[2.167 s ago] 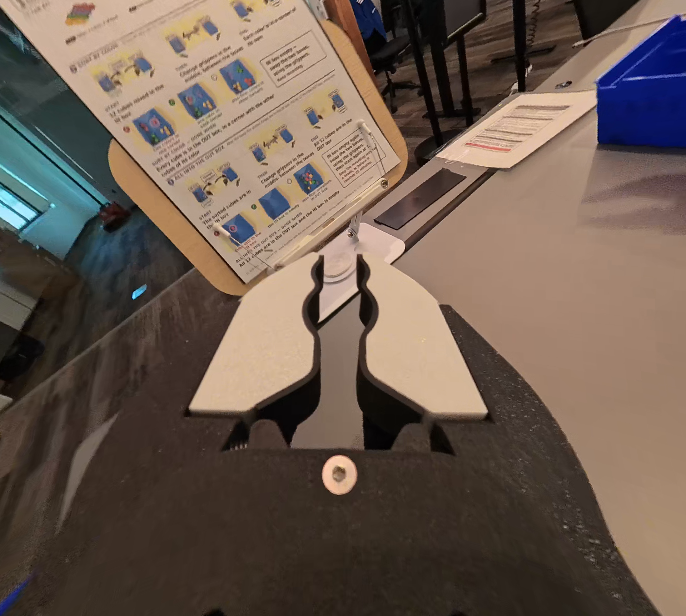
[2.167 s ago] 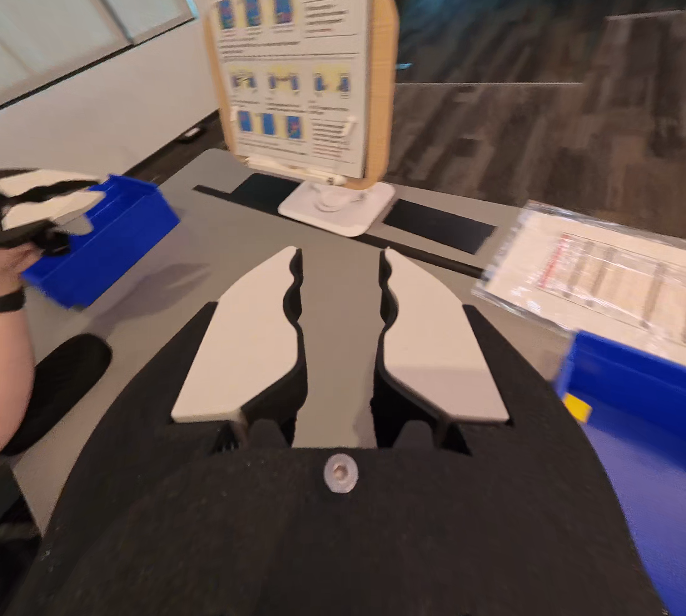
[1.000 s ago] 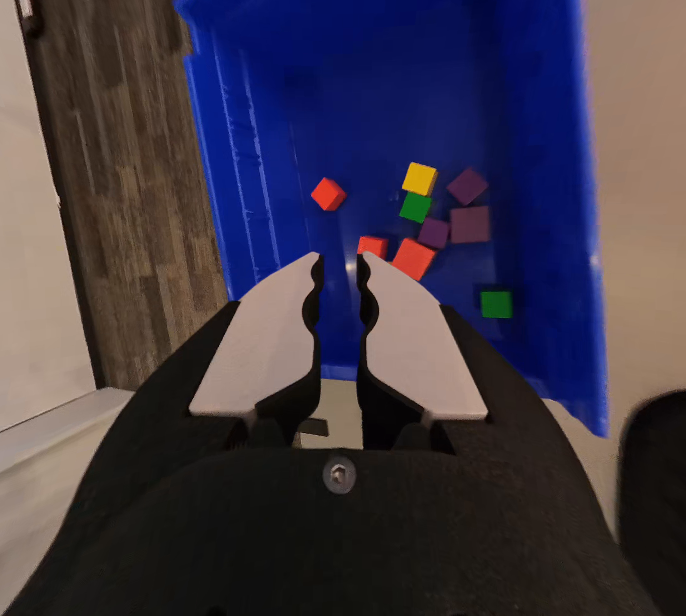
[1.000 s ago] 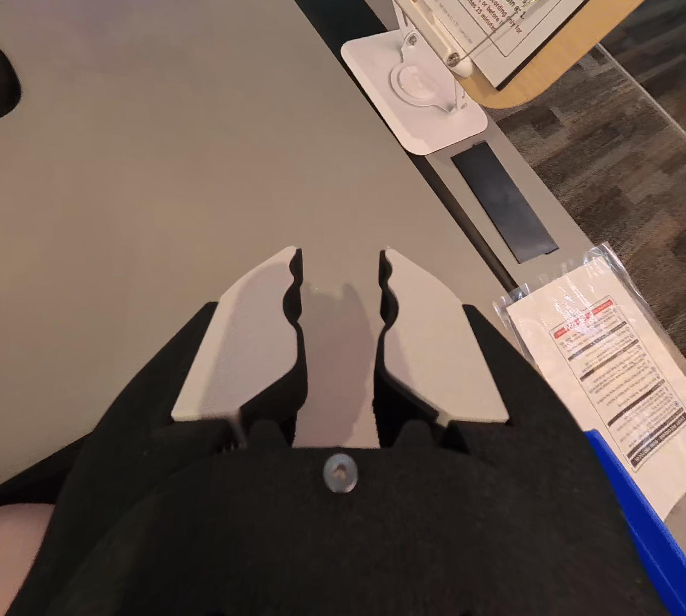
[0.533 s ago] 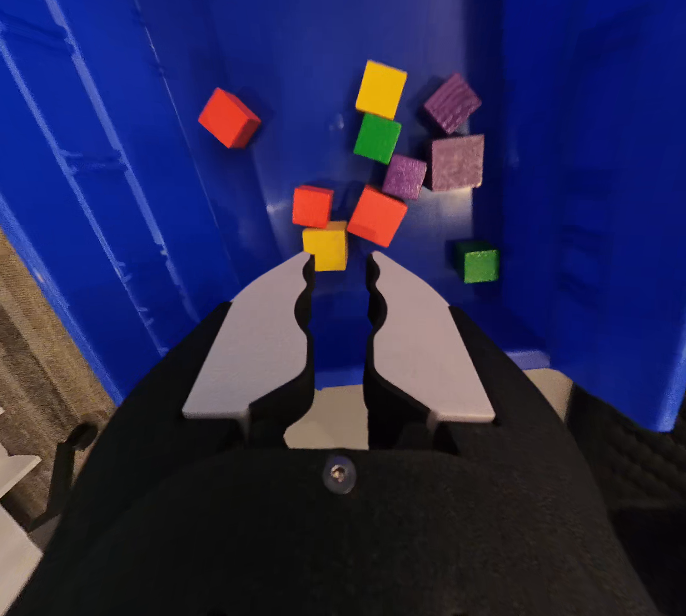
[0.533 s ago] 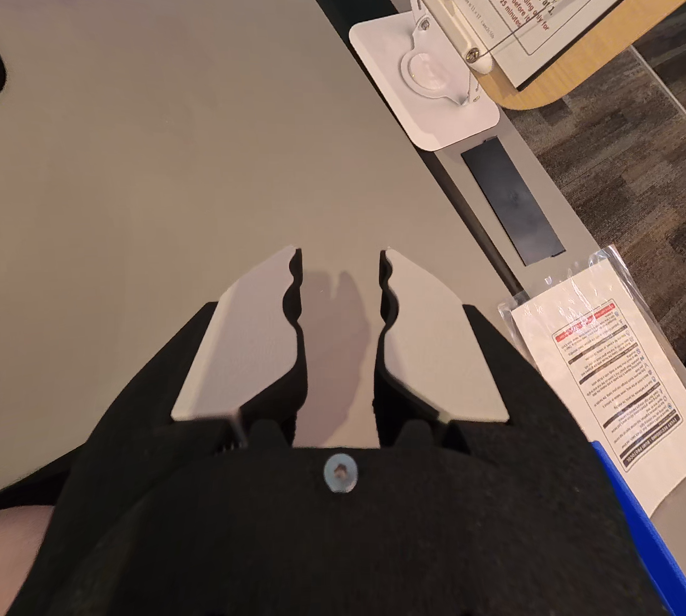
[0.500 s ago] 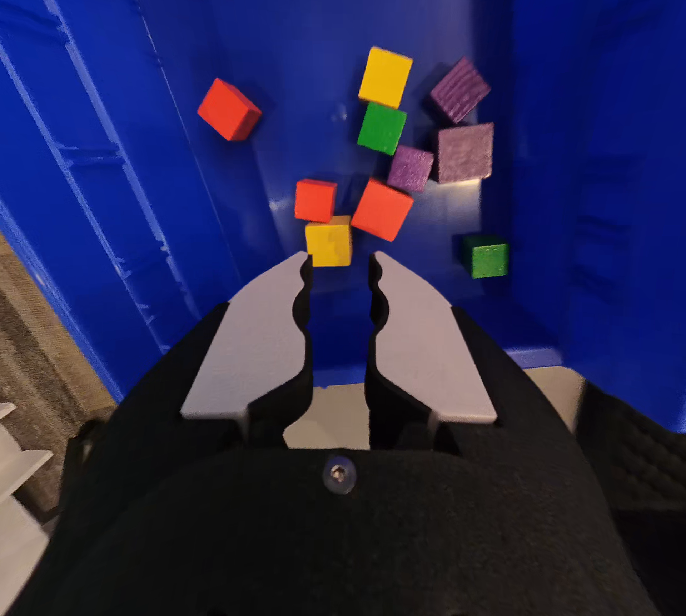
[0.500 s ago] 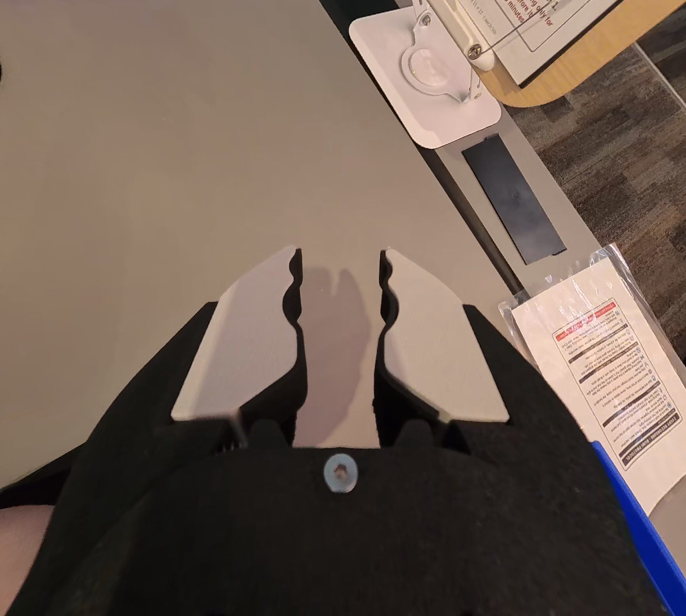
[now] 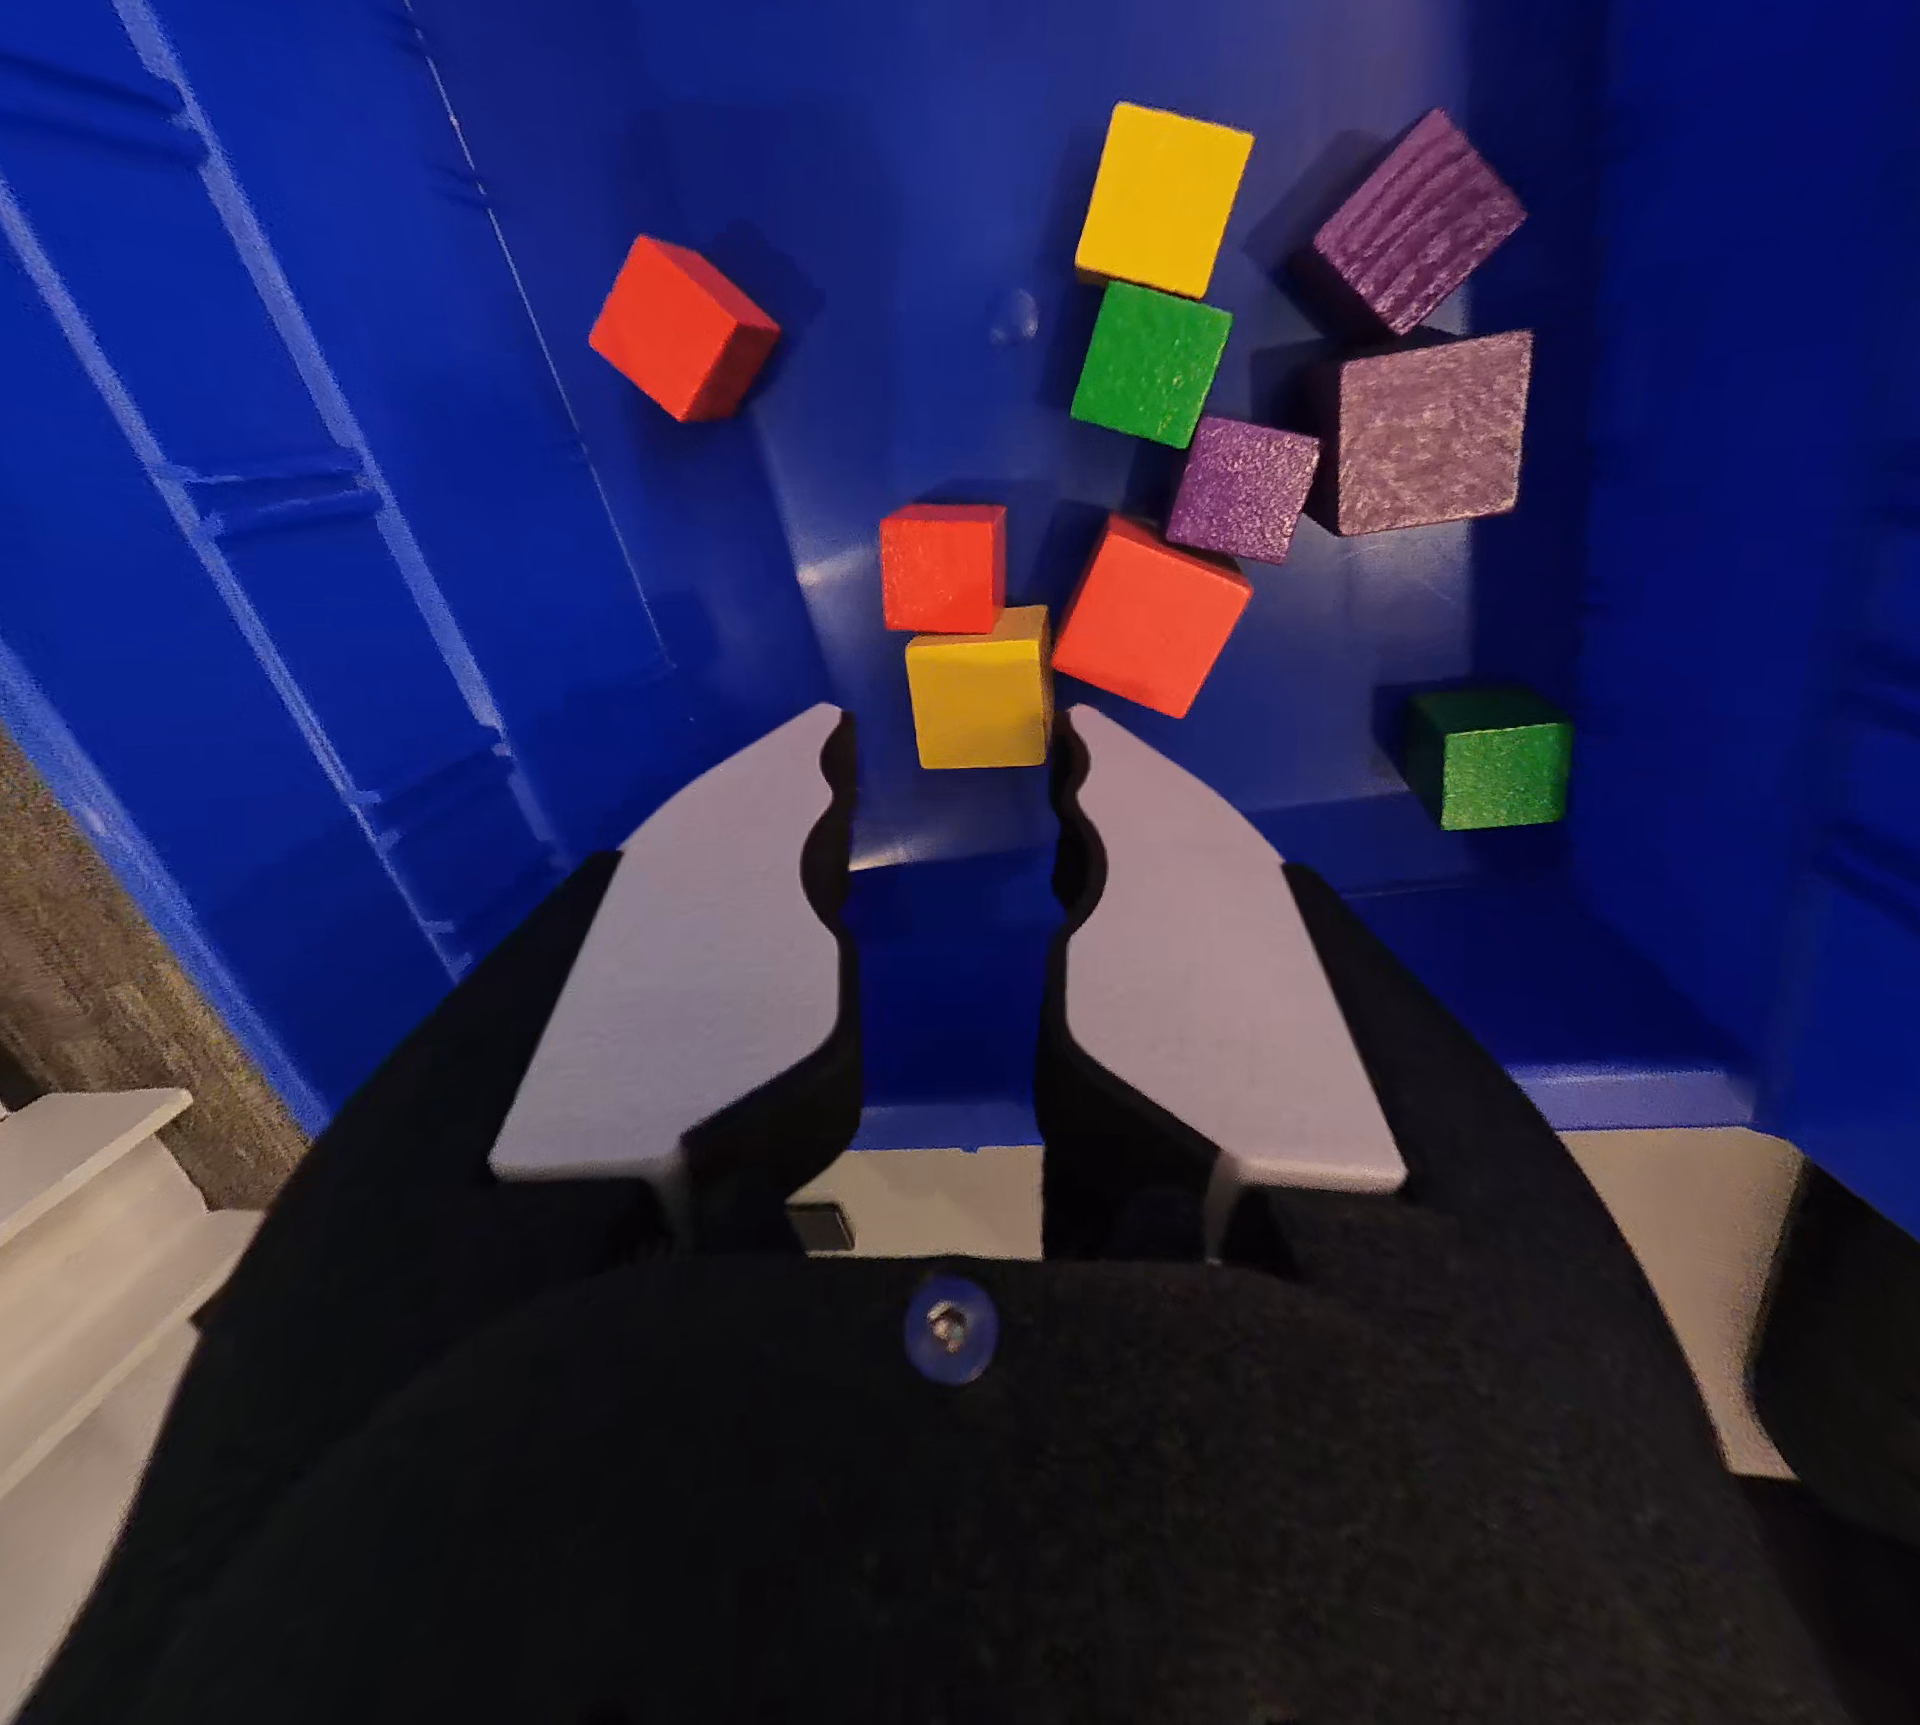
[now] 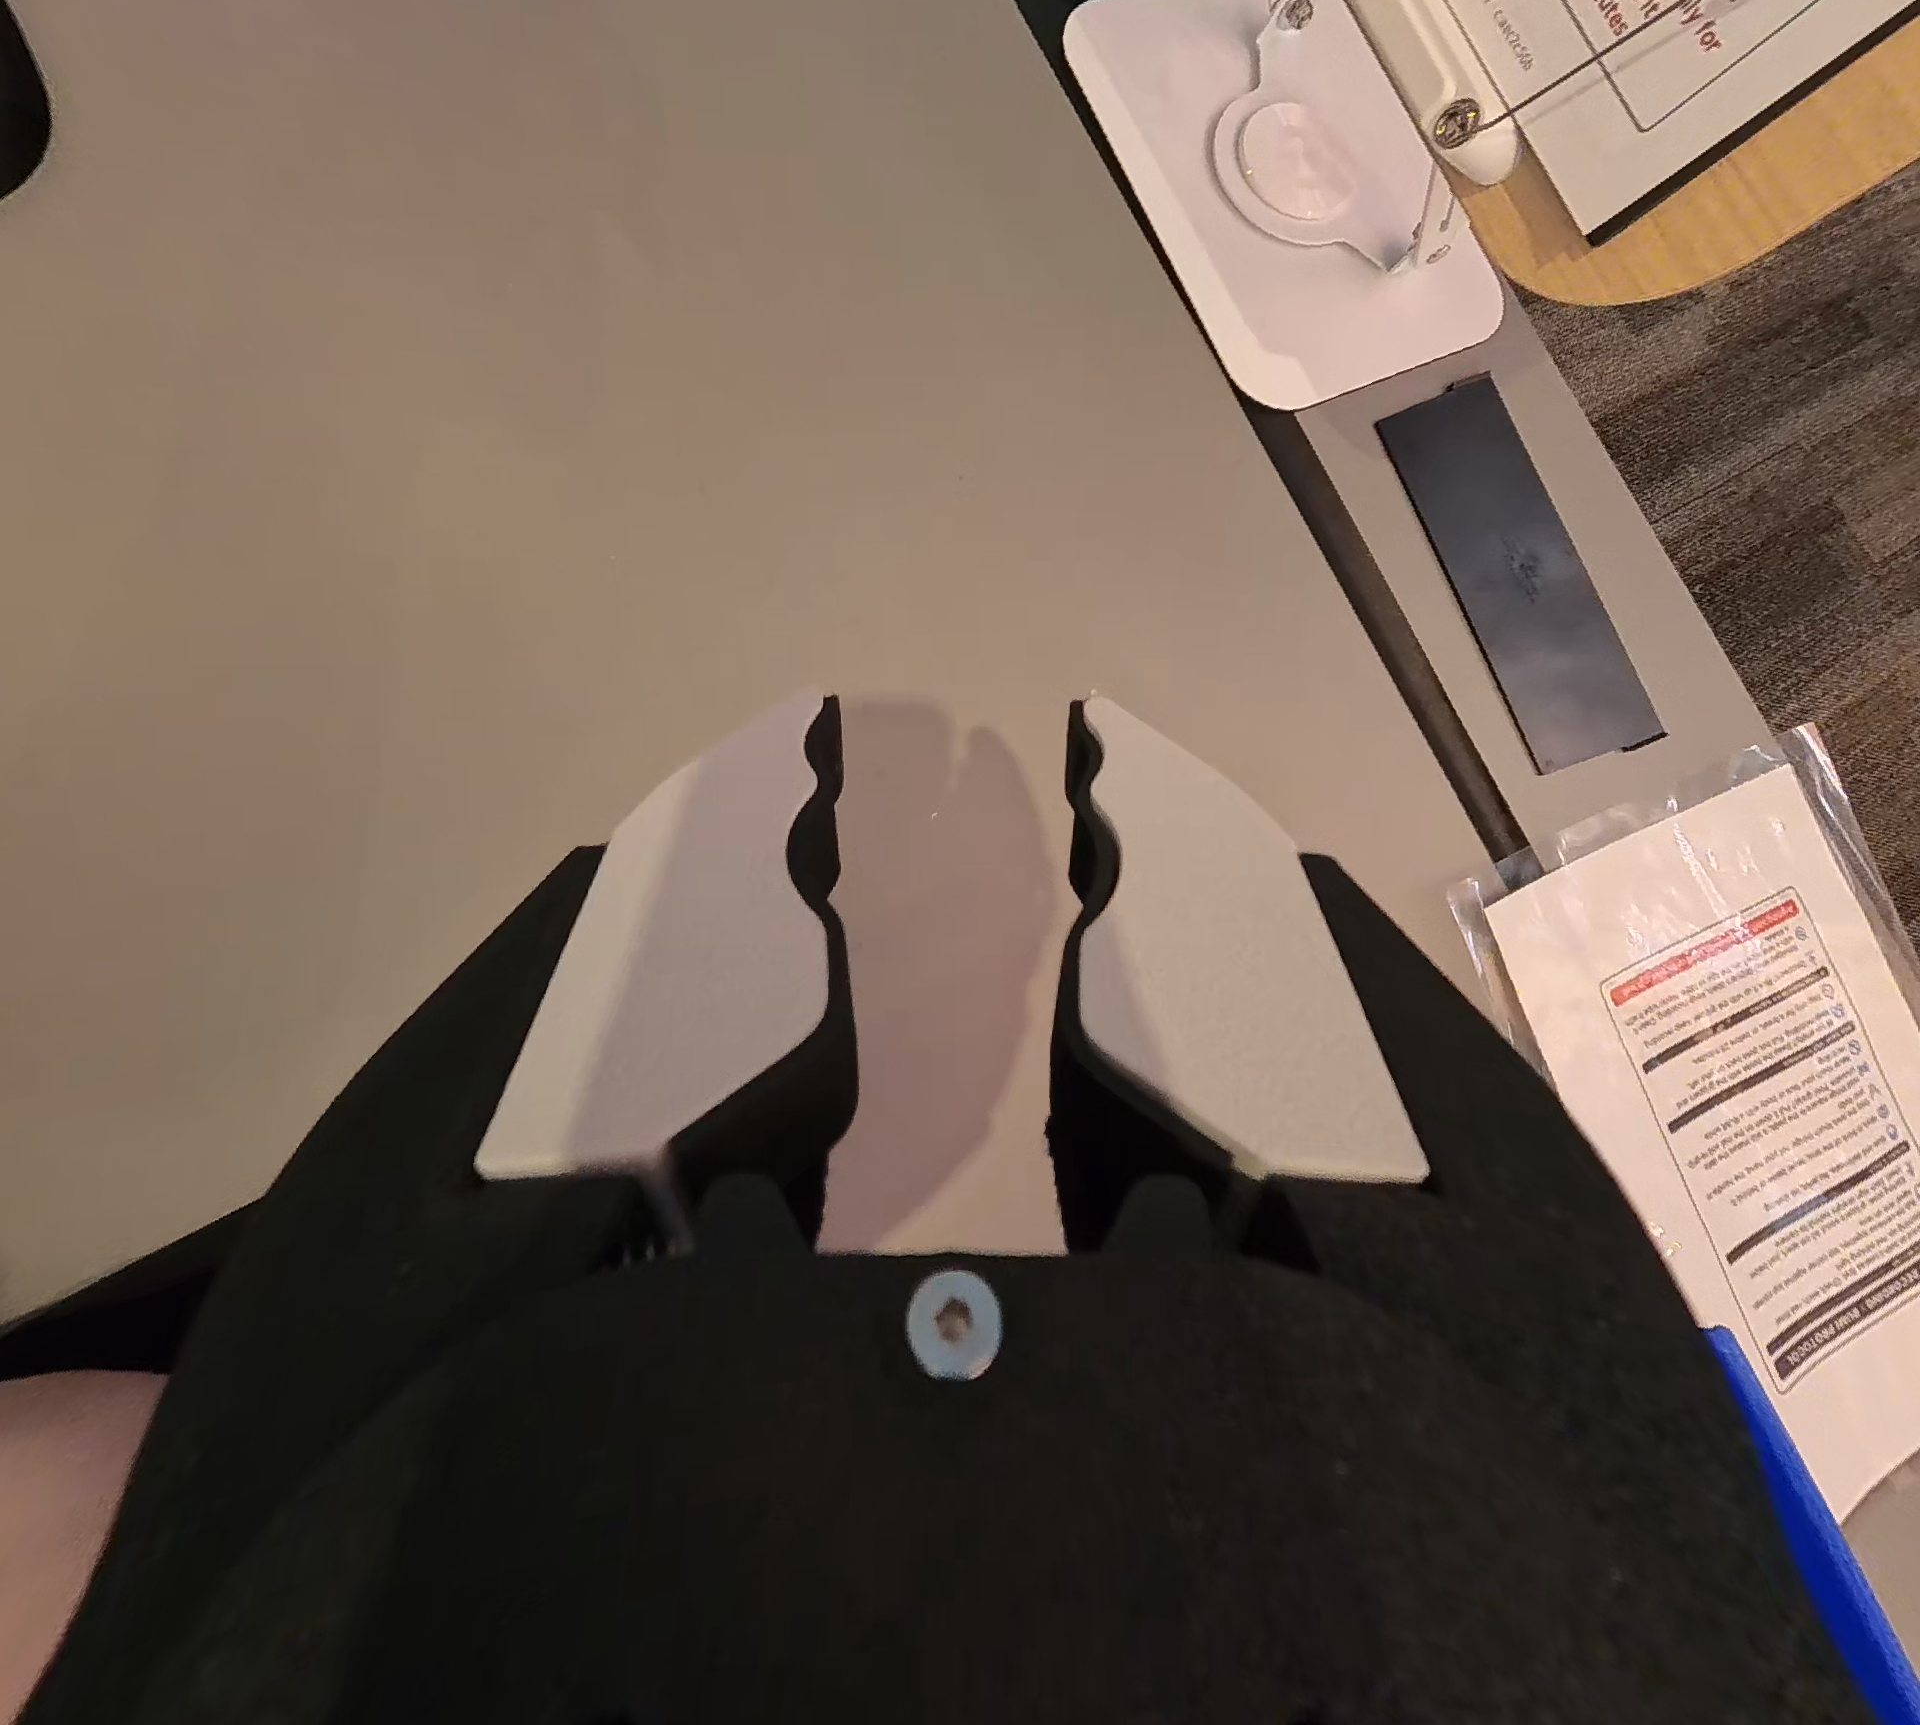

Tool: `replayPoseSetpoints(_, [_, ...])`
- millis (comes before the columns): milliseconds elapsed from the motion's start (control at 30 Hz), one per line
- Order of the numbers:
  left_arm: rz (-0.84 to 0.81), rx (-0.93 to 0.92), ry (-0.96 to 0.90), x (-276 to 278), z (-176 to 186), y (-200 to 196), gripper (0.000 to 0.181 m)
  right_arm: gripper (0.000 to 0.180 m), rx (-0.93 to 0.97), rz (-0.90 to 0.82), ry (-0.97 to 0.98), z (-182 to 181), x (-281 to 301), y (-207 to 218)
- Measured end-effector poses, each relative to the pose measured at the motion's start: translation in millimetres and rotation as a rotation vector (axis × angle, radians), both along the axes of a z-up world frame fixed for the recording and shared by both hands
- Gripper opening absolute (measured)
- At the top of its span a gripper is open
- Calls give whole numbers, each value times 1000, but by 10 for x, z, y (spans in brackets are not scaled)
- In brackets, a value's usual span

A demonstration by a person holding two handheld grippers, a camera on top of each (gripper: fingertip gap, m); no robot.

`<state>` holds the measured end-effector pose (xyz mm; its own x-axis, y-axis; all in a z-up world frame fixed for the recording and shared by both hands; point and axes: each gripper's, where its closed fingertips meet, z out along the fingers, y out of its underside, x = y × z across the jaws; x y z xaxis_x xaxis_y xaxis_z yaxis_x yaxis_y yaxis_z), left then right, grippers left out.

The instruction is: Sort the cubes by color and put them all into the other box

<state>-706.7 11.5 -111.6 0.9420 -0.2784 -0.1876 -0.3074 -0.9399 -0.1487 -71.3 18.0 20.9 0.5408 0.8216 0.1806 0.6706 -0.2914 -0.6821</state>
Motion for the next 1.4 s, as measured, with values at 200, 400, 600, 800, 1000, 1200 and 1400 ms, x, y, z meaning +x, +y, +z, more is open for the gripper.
replayPoseSetpoints(200, [15,-65,34,-56,-210,-44,37,41,-9,-4,1,-20,31,11])
replayPoseSetpoints(400, [2,58,-46,-4,-113,99,27,40,-28,-3,-12,-71,54,-12])
replayPoseSetpoints(600, [-184,384,17,255,718,189,28,41,-20,69,4,-28,-204,-3])
replayPoseSetpoints(800, [-644,857,-79,1880,1654,52,27,43,-129,336,392,410,-1263,-263])
replayPoseSetpoints(1000, [-880,1006,-77,3365,1663,-178,27,52,-373,263,695,589,-2046,-359])
replayPoseSetpoints(1200, [-967,1063,7,4106,1537,-166,27,54,-289,88,631,455,-2050,-162])
replayPoseSetpoints(1400, [-977,1064,-30,4271,1544,-121,27,54,-349,115,558,320,-2048,-228])
